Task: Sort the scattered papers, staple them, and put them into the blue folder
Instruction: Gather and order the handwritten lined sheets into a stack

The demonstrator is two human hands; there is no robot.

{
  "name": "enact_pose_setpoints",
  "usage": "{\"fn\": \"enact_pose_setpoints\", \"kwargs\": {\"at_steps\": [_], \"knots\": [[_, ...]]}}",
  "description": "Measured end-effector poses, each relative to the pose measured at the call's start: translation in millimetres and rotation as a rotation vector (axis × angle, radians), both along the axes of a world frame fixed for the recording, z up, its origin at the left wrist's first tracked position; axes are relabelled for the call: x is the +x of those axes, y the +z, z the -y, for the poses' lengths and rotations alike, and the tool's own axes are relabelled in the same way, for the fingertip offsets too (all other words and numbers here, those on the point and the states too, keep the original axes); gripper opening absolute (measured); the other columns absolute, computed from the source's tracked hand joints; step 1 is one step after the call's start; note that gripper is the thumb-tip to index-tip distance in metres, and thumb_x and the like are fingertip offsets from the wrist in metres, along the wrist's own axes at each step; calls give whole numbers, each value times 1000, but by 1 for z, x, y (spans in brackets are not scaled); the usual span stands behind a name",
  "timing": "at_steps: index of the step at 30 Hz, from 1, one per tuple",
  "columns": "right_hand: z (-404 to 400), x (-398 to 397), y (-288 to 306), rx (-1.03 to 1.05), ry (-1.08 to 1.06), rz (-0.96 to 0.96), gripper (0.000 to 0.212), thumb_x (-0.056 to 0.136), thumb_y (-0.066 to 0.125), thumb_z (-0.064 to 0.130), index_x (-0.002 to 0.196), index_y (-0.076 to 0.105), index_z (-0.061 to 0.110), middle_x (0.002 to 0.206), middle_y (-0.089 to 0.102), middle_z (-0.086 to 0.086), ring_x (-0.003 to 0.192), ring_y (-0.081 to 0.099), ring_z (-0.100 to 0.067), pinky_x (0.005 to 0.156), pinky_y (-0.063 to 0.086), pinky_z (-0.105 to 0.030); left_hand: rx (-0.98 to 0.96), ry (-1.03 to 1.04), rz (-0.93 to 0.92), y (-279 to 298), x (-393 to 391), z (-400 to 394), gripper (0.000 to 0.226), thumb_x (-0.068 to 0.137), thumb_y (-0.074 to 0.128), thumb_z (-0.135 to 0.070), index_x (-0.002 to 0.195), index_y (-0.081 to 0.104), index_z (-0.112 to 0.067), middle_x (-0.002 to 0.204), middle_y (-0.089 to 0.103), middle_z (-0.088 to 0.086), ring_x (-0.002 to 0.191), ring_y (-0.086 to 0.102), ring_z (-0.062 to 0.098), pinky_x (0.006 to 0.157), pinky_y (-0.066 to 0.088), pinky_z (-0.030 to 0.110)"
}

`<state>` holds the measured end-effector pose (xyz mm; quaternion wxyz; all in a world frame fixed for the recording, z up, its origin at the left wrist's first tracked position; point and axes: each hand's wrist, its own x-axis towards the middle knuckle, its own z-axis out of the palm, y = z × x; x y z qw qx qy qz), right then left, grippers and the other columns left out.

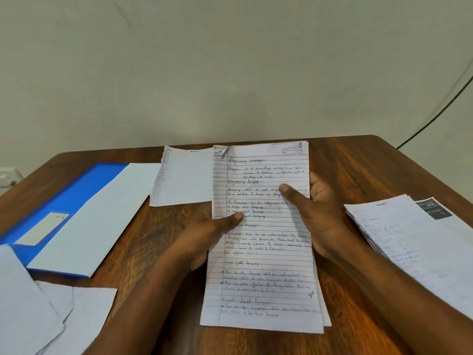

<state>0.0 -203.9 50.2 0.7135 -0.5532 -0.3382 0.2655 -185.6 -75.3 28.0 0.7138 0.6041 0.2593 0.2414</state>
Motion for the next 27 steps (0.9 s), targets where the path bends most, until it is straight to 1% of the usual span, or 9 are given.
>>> {"fn": "enact_pose_setpoints", "kwargs": {"at_steps": [2,5,9,12,14,16,19,24,27], "knots": [[0,-1,-1,-35,5,36,36,96,70,11,130,62,12,122,76,0,111,74,-17,93,62,-37,-21,25,1,1,0,-1,47,87,75,-11,133,65,-6,126,76,13,118,73,31,106,54,57],[-2,-3,-6,-116,54,68,35,98,69,10,131,60,14,124,75,1,113,73,-17,100,59,-47,-38,106,33,-1,0,-7,41,94,70,-1,134,64,-4,124,76,16,115,74,33,102,56,57],[-4,-11,-13,-171,74,145,33,100,67,12,132,61,20,125,74,8,114,71,-11,103,56,-47,-46,206,87,0,2,-8,33,92,71,5,124,69,-6,118,79,13,111,76,31,89,64,44],[-4,-14,-14,-154,64,153,33,101,65,12,132,61,23,126,74,10,117,70,-11,104,55,-46,-91,239,116,0,3,-7,32,91,72,5,120,71,-7,117,79,13,109,76,30,94,62,48],[-5,-13,-14,-135,67,141,33,101,65,12,131,61,25,126,74,10,118,70,-12,103,56,-45,-143,245,140,-1,4,-8,34,89,76,4,120,72,-9,120,78,14,113,75,33,102,56,56],[-5,-13,-13,-109,70,125,32,101,64,11,130,61,26,124,75,11,116,71,-12,97,59,-38,-237,176,180,-3,3,-12,48,85,78,-1,131,67,-7,130,73,19,122,69,40,109,49,64],[-5,-13,-13,-76,86,72,34,102,61,6,131,61,23,122,76,10,112,72,-10,87,61,-26,-355,42,163,-4,2,-11,52,91,71,-4,142,60,-4,136,68,23,127,65,44,112,46,65],[-6,-10,-14,-132,50,128,30,101,63,10,124,64,30,116,76,15,108,73,-7,83,62,-23,-296,30,121,-7,4,-8,52,87,76,-5,137,63,-6,132,71,21,124,67,42,111,46,66],[-4,-10,-10,-157,53,112,27,101,63,8,120,65,27,115,78,9,103,75,-9,79,62,-25,-214,77,86,-5,3,-11,43,92,74,-1,134,64,-4,128,73,20,120,70,42,107,49,68]]}}
